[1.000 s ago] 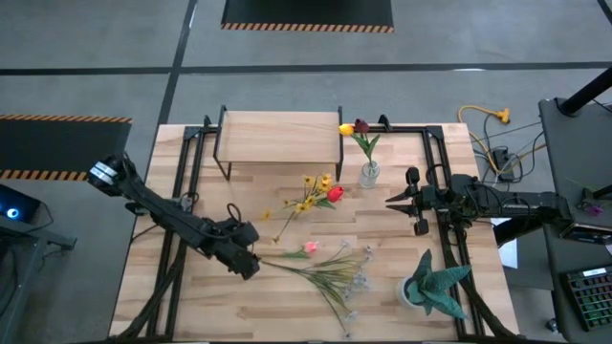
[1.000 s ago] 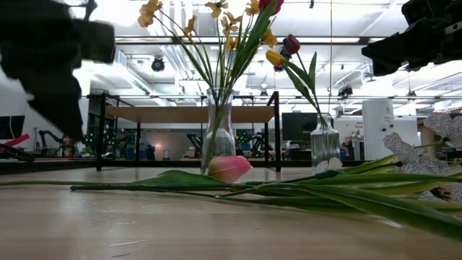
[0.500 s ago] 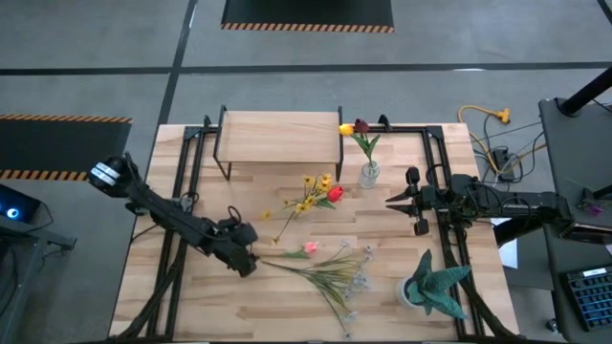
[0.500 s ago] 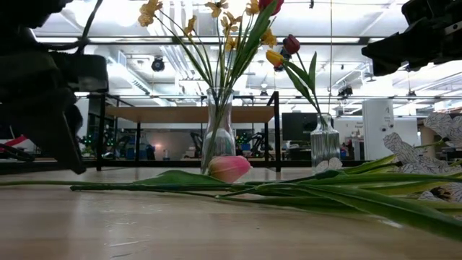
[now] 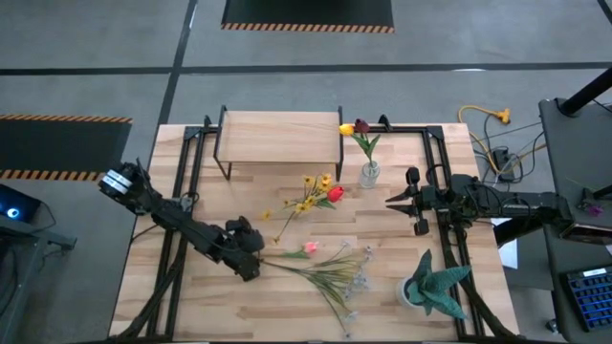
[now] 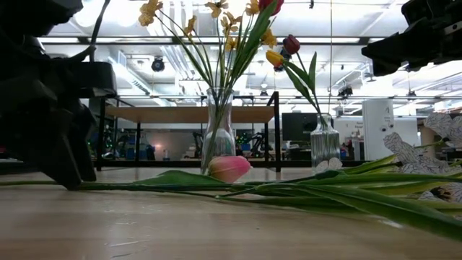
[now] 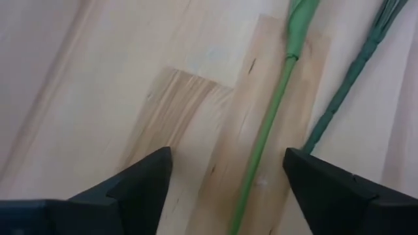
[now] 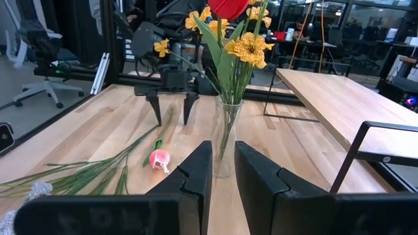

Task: Pick and place flowers into a vace then onto a shelf
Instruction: Put the pink tulip into the top transparent vase

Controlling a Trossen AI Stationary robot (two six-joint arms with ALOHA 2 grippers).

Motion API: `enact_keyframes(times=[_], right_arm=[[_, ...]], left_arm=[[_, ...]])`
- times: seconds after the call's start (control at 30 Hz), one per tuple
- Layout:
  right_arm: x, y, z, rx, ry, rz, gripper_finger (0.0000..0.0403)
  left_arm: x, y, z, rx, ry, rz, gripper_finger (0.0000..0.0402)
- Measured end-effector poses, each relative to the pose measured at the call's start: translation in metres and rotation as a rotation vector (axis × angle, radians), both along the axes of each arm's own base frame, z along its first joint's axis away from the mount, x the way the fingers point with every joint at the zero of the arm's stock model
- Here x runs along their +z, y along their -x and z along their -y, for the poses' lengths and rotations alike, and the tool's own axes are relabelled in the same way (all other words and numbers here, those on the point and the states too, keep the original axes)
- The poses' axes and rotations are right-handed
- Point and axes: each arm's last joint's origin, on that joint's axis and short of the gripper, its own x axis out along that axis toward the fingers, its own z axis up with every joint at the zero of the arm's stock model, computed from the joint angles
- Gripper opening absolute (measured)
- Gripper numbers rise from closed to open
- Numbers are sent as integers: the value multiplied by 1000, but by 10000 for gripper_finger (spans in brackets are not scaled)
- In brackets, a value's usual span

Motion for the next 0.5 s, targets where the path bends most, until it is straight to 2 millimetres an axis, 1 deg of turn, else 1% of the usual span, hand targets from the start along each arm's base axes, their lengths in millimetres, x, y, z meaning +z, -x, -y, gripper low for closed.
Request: enact_keyframes(times=[0.1, 0.2, 0.43, 0.47, 0.5], right_arm=[[0, 0, 0, 0, 0, 0, 57], [0, 0, 0, 0, 0, 0, 57], [0, 0, 0, 0, 0, 0, 57], [0, 0, 0, 0, 0, 0, 57], [0, 0, 0, 1, 0, 0, 57]], left_arm=[[-7, -4, 3, -3, -10, -23, 242], [-10, -8, 5, -5, -8, -32, 187], [-4, -14, 9, -11, 32, -18, 37], [-3, -15, 10, -12, 38, -17, 19], [-2, -15, 10, -13, 41, -17, 11]])
